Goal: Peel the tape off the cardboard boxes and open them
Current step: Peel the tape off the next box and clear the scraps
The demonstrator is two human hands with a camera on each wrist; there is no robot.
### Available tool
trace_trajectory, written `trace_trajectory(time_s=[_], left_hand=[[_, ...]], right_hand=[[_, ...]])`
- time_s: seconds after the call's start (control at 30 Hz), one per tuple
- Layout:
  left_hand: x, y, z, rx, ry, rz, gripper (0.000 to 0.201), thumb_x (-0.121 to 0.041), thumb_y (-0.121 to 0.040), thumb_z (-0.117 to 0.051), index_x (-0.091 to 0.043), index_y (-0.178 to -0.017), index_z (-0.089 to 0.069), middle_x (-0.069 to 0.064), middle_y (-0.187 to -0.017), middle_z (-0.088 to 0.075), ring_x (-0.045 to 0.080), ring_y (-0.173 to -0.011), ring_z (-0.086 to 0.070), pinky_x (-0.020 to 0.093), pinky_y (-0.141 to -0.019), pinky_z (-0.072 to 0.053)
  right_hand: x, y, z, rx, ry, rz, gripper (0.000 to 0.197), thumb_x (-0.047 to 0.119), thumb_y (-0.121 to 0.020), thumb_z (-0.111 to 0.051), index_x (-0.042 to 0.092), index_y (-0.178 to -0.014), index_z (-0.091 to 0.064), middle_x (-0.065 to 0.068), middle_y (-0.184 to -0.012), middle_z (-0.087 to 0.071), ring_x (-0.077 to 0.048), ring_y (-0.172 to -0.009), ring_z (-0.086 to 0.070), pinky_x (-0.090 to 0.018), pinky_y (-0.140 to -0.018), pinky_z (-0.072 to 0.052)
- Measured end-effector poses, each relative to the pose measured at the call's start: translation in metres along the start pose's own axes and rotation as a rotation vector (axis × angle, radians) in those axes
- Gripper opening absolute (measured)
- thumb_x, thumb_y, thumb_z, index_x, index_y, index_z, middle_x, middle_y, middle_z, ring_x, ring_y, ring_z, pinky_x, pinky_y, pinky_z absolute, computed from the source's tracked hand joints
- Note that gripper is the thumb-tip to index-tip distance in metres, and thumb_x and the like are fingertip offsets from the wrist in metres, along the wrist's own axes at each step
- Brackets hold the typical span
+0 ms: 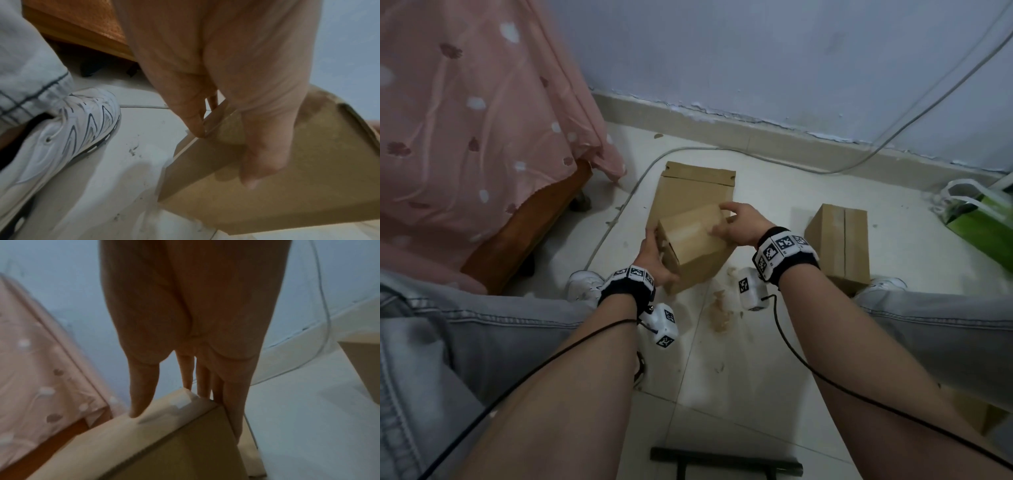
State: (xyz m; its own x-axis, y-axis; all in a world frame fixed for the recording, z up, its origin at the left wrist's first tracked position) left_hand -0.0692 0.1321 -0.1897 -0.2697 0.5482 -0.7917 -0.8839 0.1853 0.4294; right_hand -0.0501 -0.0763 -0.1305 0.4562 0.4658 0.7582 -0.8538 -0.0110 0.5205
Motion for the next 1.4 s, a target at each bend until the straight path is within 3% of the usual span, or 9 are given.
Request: trace_trajectory(time_s=[0.13,0.3,0.37,0.5,0.73,0.93,1.1,1.2,1.4], left_hand=[[-0.003,0.0,-0.01,0.072,-0.08,-0.011,0.149,-0.027,-0.038,-0.092,-0.029,-0.152,0.005,0.007,-0.148,-0.033,0.03,-0.133,-0.04,0.052,-0.107,-0.042],[0.007,-0.004,-0.012,0.079,0.08,0.122,0.153,-0.054,-0.03,-0.095,-0.046,-0.147,0.003,0.001,-0.142,-0.041,0.025,-0.125,-0.048,0.048,-0.105,-0.045],[0.009,-0.002,-0.009,0.042,0.228,0.196,0.135,-0.053,-0.043,-0.093,-0.045,-0.149,-0.008,-0.001,-0.137,-0.047,0.026,-0.12,-0.052,0.049,-0.101,-0.048],[0.007,-0.003,0.007,-0.126,0.212,0.164,0.083,-0.038,-0.076,-0.081,-0.023,-0.143,-0.034,0.001,-0.127,-0.053,0.027,-0.117,-0.054,0.048,-0.101,-0.048],[0.024,-0.005,-0.002,-0.109,0.405,0.192,0.069,-0.038,-0.083,-0.075,-0.028,-0.137,-0.033,0.001,-0.127,-0.054,0.03,-0.117,-0.056,0.054,-0.1,-0.048],[0.028,-0.008,0.002,-0.134,0.444,0.215,0.08,-0.044,-0.072,-0.081,-0.028,-0.137,-0.038,0.002,-0.131,-0.055,0.027,-0.115,-0.058,0.051,-0.099,-0.05],[0.029,-0.009,0.002,-0.135,0.444,0.222,0.094,-0.055,-0.058,-0.081,-0.029,-0.138,-0.037,0.001,-0.126,-0.058,0.027,-0.113,-0.059,0.051,-0.098,-0.05],[0.029,-0.009,0.002,-0.133,0.438,0.22,0.106,-0.063,-0.046,-0.079,-0.03,-0.138,-0.037,0.002,-0.127,-0.058,0.028,-0.113,-0.06,0.051,-0.097,-0.051],[0.024,-0.007,0.002,-0.119,0.443,0.215,0.088,-0.049,-0.067,-0.082,-0.027,-0.14,-0.037,0.003,-0.131,-0.057,0.029,-0.116,-0.058,0.052,-0.098,-0.05]], right_hand=[[-0.007,0.004,-0.011,-0.087,0.204,-0.007,0.105,0.043,-0.061,-0.09,0.018,-0.147,-0.035,-0.004,-0.139,-0.052,-0.027,-0.126,-0.052,-0.045,-0.103,-0.047],[-0.019,0.009,-0.009,-0.218,0.043,0.017,0.072,0.034,-0.071,-0.085,0.023,-0.133,-0.05,-0.005,-0.122,-0.064,-0.022,-0.107,-0.061,-0.038,-0.093,-0.053],[-0.021,0.007,-0.007,-0.22,0.03,0.018,0.06,0.029,-0.075,-0.082,0.025,-0.129,-0.055,-0.005,-0.115,-0.067,-0.021,-0.102,-0.063,-0.038,-0.092,-0.054],[-0.019,0.005,-0.011,-0.206,0.034,0.053,0.046,0.026,-0.082,-0.076,0.027,-0.124,-0.061,-0.006,-0.11,-0.068,-0.023,-0.102,-0.064,-0.039,-0.092,-0.054],[-0.018,0.004,-0.017,-0.171,-0.007,0.064,0.041,0.023,-0.09,-0.066,0.031,-0.13,-0.06,-0.005,-0.115,-0.068,-0.024,-0.106,-0.063,-0.043,-0.095,-0.053],[0.001,0.008,-0.022,-0.152,0.19,0.128,0.042,0.021,-0.089,-0.058,0.022,-0.131,-0.062,-0.007,-0.118,-0.068,-0.022,-0.108,-0.063,-0.033,-0.093,-0.053],[0.01,0.012,-0.032,-0.101,0.288,0.162,0.042,0.025,-0.083,-0.065,0.014,-0.124,-0.065,-0.006,-0.111,-0.07,-0.021,-0.103,-0.065,-0.038,-0.089,-0.056],[0.01,0.012,-0.028,-0.108,0.29,0.178,0.043,0.024,-0.085,-0.066,0.013,-0.126,-0.063,-0.005,-0.116,-0.068,-0.021,-0.107,-0.064,-0.034,-0.09,-0.055],[0.009,0.012,-0.029,0.008,0.314,0.194,0.047,0.023,-0.085,-0.072,0.015,-0.129,-0.06,0.0,-0.12,-0.067,-0.015,-0.109,-0.063,-0.02,-0.083,-0.049]])
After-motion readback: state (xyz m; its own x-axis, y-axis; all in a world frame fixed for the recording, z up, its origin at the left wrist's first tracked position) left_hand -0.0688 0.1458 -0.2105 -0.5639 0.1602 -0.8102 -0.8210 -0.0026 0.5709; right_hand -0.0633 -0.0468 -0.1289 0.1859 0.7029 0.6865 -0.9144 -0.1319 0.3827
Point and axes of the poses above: each hand's wrist, its own y-axis away from the middle knuckle, its own z-axis out of the back of the hand, x = y × z, the point moved 10 cm from there along -y, towards the middle knuckle
